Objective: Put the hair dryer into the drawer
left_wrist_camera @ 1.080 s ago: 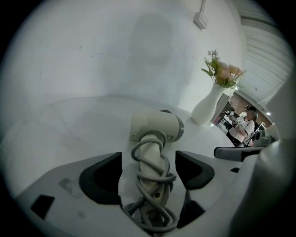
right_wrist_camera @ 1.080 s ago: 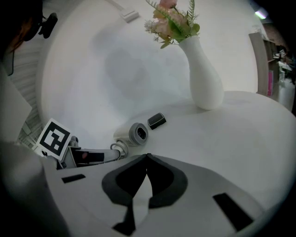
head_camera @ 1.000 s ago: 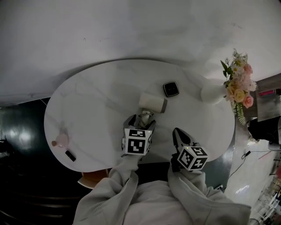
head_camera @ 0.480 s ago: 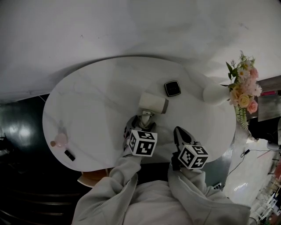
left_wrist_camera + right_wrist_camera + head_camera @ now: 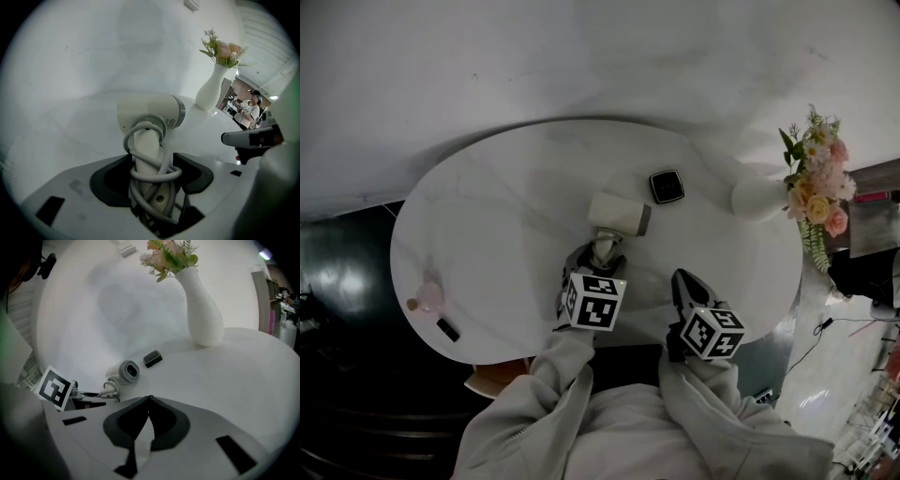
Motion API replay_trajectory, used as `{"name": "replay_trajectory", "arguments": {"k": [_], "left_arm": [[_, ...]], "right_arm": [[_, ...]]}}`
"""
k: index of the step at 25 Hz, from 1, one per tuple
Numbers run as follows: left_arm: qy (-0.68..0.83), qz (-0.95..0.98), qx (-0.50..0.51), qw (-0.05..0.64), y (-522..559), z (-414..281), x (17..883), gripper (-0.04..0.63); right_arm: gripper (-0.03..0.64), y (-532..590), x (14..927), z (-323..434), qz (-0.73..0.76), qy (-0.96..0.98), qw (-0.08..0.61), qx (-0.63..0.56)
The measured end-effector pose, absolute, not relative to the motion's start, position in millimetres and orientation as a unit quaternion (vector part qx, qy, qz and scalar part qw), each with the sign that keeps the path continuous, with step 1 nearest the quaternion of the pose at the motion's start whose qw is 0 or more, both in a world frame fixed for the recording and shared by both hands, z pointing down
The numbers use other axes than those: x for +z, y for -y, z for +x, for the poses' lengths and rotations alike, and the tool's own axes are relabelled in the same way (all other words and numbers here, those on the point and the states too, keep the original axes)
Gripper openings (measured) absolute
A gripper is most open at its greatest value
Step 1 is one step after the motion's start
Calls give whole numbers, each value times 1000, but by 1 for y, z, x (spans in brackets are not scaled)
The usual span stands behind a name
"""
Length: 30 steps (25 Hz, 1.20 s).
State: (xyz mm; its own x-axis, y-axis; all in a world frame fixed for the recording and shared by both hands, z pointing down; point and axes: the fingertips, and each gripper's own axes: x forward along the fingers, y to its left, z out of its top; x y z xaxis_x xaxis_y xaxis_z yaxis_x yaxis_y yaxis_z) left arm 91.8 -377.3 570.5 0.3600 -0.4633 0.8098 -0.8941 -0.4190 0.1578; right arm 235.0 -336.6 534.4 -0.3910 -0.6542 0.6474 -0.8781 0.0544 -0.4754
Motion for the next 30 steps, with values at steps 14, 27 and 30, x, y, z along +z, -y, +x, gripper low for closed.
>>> {"name": "replay_trajectory", "arguments": {"k": [14,27,30], "left_arm": [[443,784,302,312,379,92,564,275],[473,806,233,268,363,85,525,275],[482,803,229,263,354,78,521,275]], "right_arm": [[49,318,527,244,552,711,122,419],[49,293,519,239,547,722,121,406],[49,283,517,237,543,726,118,405]]}}
